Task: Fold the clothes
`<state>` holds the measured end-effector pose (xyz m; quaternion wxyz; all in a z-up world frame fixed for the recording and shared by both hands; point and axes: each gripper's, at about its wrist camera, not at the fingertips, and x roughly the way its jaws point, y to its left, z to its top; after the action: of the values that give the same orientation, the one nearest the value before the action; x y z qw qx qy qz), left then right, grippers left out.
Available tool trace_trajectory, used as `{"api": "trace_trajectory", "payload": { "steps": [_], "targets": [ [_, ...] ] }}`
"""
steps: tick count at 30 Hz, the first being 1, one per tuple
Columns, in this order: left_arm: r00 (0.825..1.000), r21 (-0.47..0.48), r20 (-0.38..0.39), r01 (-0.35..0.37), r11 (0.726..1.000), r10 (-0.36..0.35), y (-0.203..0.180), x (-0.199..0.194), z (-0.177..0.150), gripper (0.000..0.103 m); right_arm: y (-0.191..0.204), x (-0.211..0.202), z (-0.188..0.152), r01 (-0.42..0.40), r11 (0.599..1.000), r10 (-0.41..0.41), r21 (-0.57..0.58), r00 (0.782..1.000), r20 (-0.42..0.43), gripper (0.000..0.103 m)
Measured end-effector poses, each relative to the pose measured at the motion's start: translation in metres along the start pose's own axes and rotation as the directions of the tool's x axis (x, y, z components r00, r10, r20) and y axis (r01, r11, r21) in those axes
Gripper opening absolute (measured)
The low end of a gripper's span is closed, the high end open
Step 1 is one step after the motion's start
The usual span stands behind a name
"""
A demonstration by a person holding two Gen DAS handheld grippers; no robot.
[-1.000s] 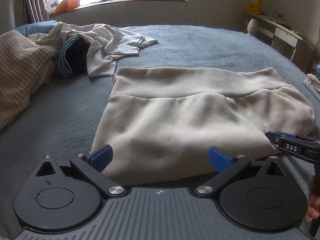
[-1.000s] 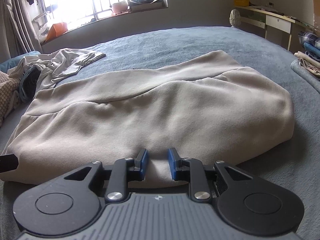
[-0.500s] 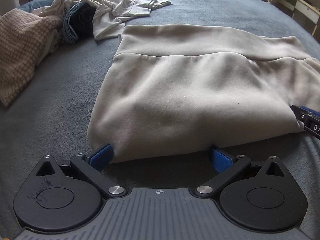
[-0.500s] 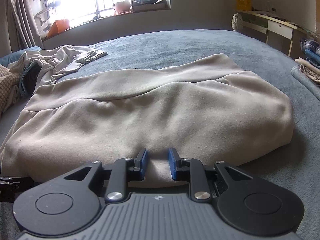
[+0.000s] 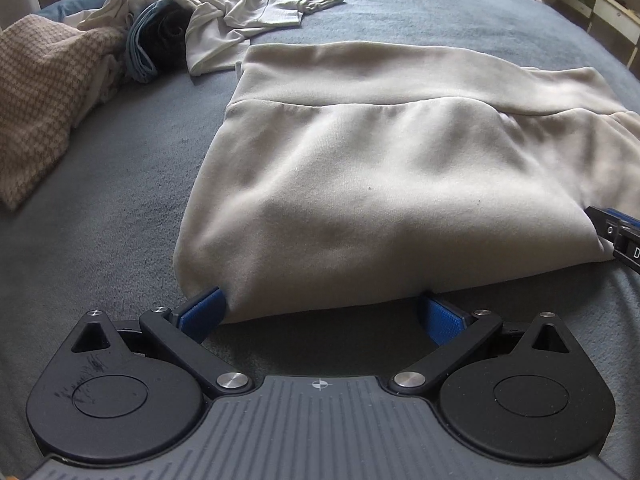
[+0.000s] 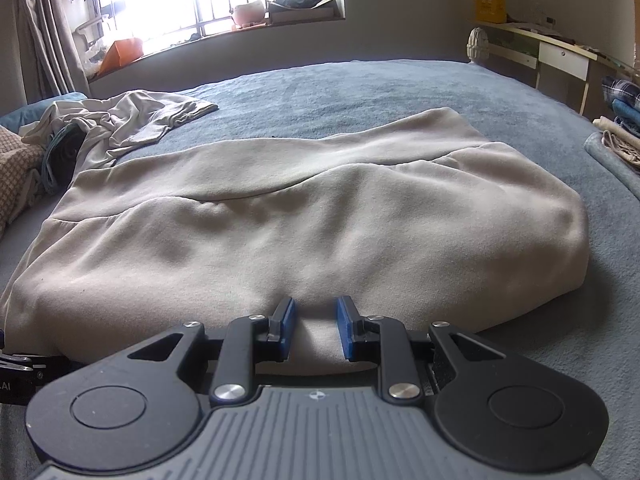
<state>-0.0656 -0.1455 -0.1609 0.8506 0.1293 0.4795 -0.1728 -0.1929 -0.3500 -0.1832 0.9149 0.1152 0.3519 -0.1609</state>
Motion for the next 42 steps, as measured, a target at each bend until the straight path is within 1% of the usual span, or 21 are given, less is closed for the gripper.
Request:
{"api": "trace_trajectory", "payload": {
  "steps": [10,24,26,29,32,33,35,38,42],
  "targets": [
    [1.000,-0.028,-0.005,0.016,0.999,-0.016,0.003,0.002,0.000,0.103,0.000,0.000,-0.001,-0.003,1.000,0.003,0.000,1.000,0.006,0.025],
    [1.000,-0.029,0.009,0.024,0.999,-0.024,0.003,0.002,-0.003,0.103,0.000,0.000,-0.002,-0.002,1.000,0.002,-0.005,1.000,0.013,0.025],
    [0.998,-0.028,0.033,0.051,0.998,-0.050,0.007,0.000,-0.005,0.103,0.000,0.000,-0.003,-0.002,1.000,0.002,-0.007,1.000,0.015,0.025],
    [0.991,-0.033,0.077,0.111,0.993,-0.108,0.016,-0.007,-0.007,0.103,0.000,0.000,-0.003,-0.002,1.000,0.002,-0.008,1.000,0.016,0.025],
    [0.976,-0.005,0.132,0.178,0.984,-0.176,0.021,-0.020,-0.010,0.103,0.000,0.000,-0.003,-0.002,1.000,0.003,-0.009,1.000,0.017,0.025],
    [0.966,0.027,0.162,0.202,0.979,-0.204,0.021,-0.027,-0.013,0.103,0.000,0.000,-0.003,-0.002,1.000,0.002,-0.009,1.000,0.017,0.025],
    [0.940,0.094,0.228,0.239,0.966,-0.255,0.021,-0.040,-0.019,0.103,0.001,0.000,-0.003,-0.001,1.000,0.001,-0.010,1.000,0.019,0.025],
    [0.899,0.146,0.304,0.283,0.948,-0.316,0.018,-0.052,-0.026,0.103,0.002,0.000,-0.004,0.002,1.000,-0.002,-0.013,1.000,0.019,0.025],
    [0.856,0.140,0.339,0.365,0.921,-0.390,0.020,-0.057,-0.019,0.103,0.002,0.000,-0.004,0.004,1.000,-0.003,-0.013,1.000,0.021,0.025]
  ]
}}
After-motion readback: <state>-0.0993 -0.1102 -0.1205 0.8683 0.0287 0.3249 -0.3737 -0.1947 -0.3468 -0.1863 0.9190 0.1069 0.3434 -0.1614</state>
